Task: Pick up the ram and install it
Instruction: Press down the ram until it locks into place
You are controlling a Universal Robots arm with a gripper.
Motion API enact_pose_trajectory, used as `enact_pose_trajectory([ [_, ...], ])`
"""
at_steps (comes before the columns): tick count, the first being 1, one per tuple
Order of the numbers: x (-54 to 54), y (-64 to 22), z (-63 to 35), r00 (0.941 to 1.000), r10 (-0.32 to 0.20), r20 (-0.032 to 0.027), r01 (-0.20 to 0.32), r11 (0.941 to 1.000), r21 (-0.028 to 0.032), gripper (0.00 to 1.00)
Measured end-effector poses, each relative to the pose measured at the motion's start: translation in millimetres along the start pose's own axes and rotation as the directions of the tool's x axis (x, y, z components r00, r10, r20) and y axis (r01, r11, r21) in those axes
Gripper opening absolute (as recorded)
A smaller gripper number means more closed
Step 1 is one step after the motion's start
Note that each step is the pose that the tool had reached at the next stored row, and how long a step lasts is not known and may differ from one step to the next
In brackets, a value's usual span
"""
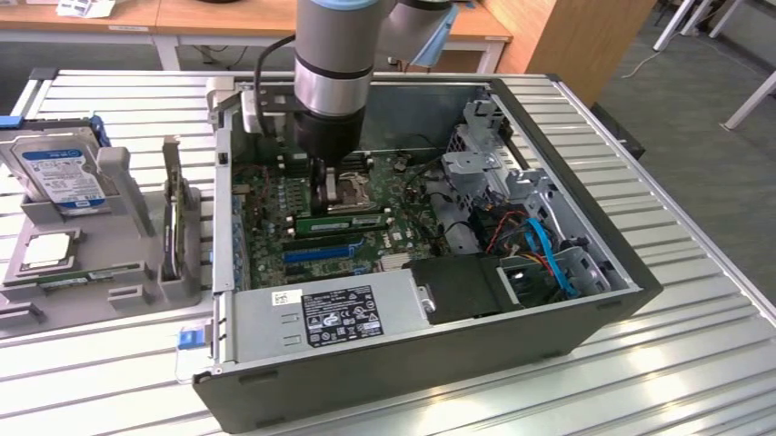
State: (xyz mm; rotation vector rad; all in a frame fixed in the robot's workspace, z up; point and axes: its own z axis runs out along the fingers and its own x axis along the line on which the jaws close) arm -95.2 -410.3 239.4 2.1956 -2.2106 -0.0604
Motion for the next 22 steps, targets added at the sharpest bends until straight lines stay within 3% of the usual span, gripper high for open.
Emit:
enact_pose_trajectory([
  [10, 0.1, -0.3, 7.6, 1.0000, 0.000, 0.0000, 0.000, 1.0000, 0.0000, 0.10],
  [22, 0.1, -0.4, 9.8, 1.0000, 0.000, -0.0001, 0.000, 1.0000, -0.0001, 0.10],
])
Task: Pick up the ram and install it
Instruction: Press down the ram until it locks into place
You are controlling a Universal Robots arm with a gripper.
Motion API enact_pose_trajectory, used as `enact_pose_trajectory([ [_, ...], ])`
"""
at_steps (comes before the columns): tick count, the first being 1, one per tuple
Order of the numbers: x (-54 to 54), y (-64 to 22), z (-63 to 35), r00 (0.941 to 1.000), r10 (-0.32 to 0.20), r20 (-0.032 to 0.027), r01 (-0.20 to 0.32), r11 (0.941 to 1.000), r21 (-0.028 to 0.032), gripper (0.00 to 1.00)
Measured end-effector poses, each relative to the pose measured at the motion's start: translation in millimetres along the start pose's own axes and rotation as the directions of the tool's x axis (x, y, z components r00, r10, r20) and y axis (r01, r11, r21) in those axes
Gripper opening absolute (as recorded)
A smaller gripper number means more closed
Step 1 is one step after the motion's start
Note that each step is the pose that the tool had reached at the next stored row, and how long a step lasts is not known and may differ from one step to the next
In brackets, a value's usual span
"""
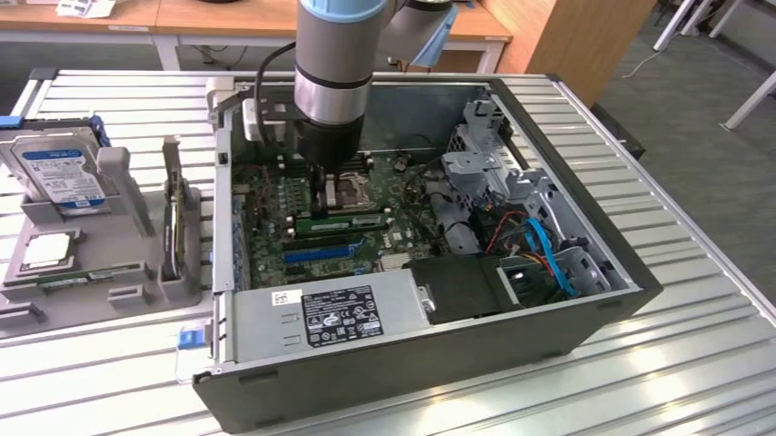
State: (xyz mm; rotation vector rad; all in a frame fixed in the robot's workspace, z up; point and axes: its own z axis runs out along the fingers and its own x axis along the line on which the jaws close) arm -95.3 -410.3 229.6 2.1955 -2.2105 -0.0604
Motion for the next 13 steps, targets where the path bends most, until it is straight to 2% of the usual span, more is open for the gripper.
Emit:
enact_pose_trajectory([
  [13, 0.0, -0.1, 1.7, 1.0000, 0.000, -0.0001, 0.000, 1.0000, -0.0001, 0.10],
])
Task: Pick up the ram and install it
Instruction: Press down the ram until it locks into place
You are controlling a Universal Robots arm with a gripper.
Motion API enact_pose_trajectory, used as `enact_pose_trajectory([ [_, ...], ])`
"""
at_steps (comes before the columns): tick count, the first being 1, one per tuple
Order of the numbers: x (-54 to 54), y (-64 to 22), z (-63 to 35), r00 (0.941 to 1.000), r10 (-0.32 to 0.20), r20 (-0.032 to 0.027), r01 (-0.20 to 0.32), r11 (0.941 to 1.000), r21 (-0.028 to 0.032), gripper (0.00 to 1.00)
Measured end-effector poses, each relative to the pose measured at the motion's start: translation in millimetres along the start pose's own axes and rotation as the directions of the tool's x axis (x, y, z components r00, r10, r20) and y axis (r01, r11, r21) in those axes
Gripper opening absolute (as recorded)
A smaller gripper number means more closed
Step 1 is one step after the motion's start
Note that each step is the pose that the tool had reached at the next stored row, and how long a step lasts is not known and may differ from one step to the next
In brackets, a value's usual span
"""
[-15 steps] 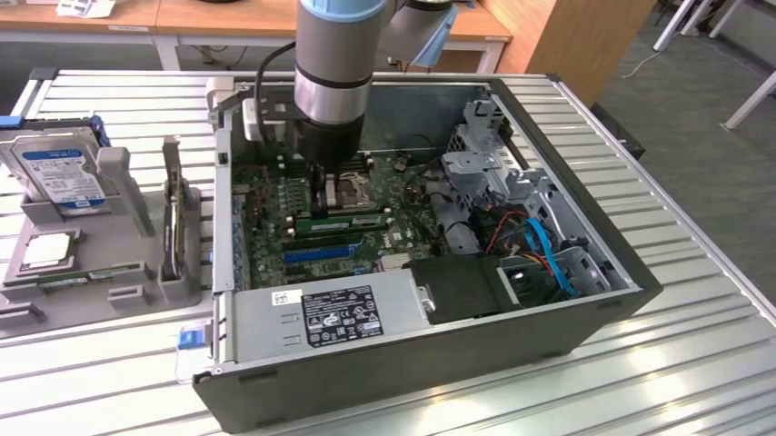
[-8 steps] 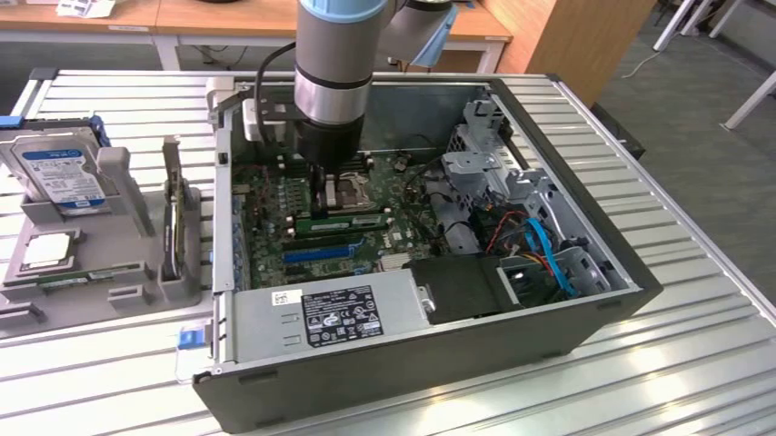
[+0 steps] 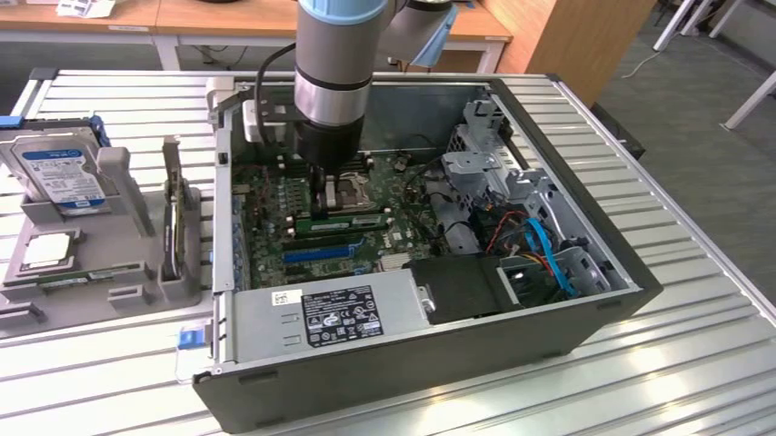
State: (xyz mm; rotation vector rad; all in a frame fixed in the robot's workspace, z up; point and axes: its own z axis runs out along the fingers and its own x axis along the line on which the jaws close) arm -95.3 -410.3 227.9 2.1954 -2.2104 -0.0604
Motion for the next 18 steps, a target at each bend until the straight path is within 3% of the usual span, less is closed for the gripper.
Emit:
enact_pose_trajectory([
  [18, 0.0, -0.1, 1.7, 1.0000, 0.000, 0.0005, 0.000, 1.0000, 0.0002, 0.10],
])
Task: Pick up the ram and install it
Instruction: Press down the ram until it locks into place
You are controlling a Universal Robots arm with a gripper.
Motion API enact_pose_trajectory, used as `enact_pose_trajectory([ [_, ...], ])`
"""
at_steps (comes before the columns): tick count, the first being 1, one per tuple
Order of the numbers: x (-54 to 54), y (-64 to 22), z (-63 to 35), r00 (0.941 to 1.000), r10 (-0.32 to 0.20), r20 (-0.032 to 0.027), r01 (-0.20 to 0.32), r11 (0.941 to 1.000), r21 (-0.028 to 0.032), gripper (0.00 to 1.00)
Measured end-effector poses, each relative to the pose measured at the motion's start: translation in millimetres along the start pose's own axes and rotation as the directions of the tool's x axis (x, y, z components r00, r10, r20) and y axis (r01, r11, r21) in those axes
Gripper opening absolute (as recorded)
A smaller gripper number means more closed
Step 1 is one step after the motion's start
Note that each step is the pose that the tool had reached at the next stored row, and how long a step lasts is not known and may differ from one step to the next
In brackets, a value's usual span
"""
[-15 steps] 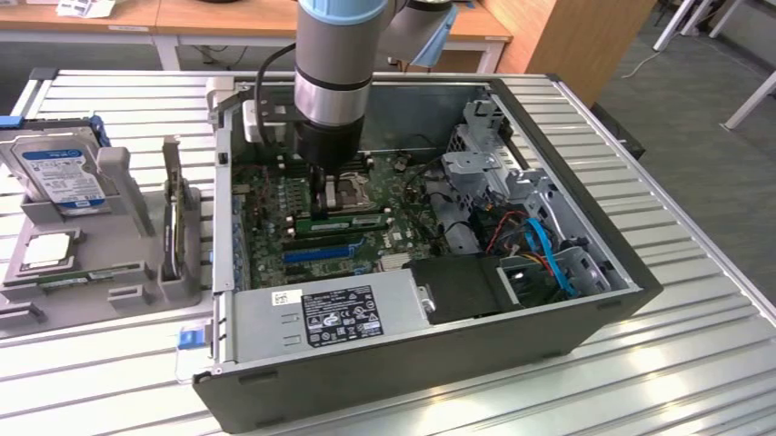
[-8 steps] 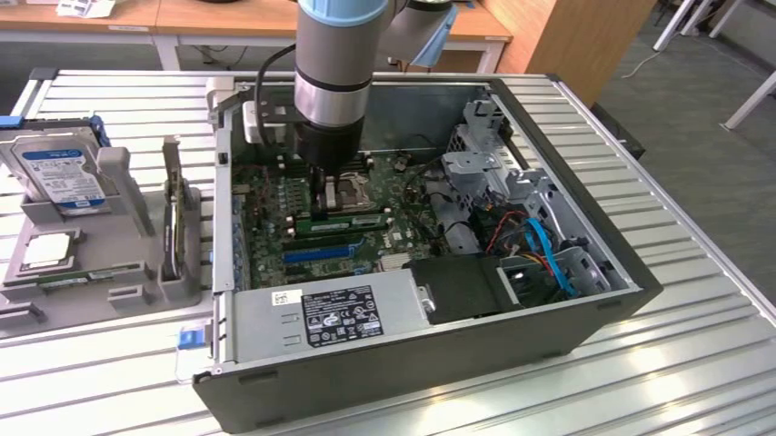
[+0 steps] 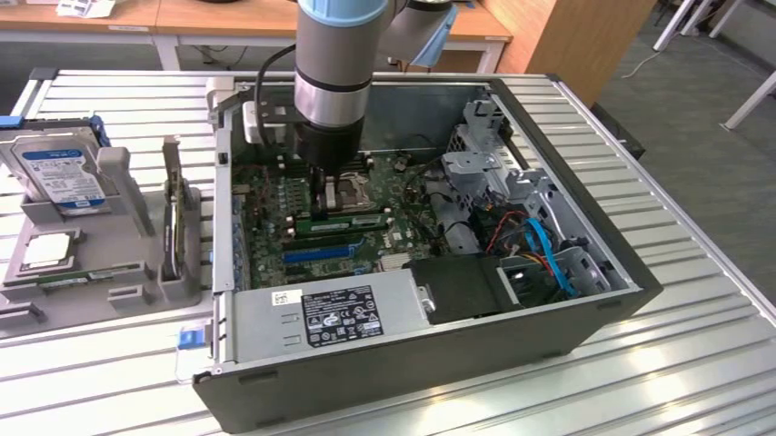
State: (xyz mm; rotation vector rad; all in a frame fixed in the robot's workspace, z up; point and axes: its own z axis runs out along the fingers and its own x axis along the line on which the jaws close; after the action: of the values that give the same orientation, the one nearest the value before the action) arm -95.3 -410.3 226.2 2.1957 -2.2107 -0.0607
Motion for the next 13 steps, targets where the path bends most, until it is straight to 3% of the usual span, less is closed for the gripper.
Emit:
enact_pose_trajectory([
  [13, 0.1, -0.1, 1.9, 1.0000, 0.000, 0.0013, 0.000, 1.0000, -0.0002, 0.10],
])
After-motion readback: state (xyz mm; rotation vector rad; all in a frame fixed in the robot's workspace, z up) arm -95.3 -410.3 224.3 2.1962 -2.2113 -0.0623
